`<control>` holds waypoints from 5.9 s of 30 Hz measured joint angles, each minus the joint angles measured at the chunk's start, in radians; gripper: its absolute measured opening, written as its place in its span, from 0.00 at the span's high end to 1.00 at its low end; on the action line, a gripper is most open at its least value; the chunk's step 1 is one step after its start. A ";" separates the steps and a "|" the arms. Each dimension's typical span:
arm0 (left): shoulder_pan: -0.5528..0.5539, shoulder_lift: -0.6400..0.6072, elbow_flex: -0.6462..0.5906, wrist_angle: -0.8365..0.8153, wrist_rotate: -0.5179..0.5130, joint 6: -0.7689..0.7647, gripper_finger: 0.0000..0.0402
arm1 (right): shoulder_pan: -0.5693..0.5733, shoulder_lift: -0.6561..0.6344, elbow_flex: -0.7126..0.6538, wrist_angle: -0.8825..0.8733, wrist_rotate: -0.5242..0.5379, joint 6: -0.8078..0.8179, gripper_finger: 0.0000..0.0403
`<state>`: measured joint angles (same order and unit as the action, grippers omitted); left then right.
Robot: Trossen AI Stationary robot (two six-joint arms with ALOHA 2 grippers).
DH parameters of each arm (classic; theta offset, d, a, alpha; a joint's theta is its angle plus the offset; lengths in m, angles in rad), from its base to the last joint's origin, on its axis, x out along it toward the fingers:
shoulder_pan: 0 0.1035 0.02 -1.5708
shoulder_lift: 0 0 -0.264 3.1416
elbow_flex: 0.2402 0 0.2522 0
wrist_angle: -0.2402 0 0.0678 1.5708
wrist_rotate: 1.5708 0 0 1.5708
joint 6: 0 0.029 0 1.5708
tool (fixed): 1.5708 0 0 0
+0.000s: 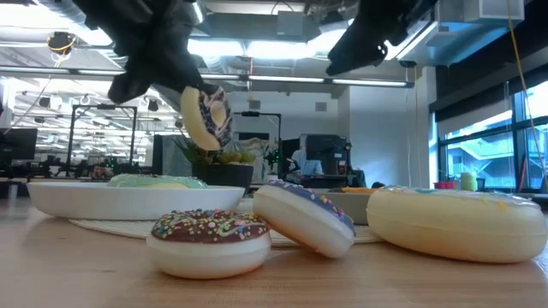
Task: Pick & Place donuts
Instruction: Put the big black donut onto the white plate
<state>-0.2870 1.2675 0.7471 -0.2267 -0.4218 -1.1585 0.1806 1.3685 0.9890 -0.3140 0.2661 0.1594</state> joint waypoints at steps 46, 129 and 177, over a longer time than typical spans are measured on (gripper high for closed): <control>-0.091 0.190 -0.019 0.163 -0.113 -0.373 0.93 | 0.000 0.020 0.000 -0.073 0.004 -0.033 0.38; -0.115 0.187 -0.019 -0.035 -0.015 -0.480 0.67 | 0.000 0.020 0.000 -0.140 0.003 -0.012 0.38; -0.063 0.144 -0.019 -0.113 -0.021 -0.294 0.53 | 0.000 0.020 0.000 -0.141 0.003 -0.010 0.38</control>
<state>-0.3497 1.4113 0.7284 -0.3393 -0.4430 -1.4523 0.1806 1.3888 0.9886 -0.4549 0.2695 0.1497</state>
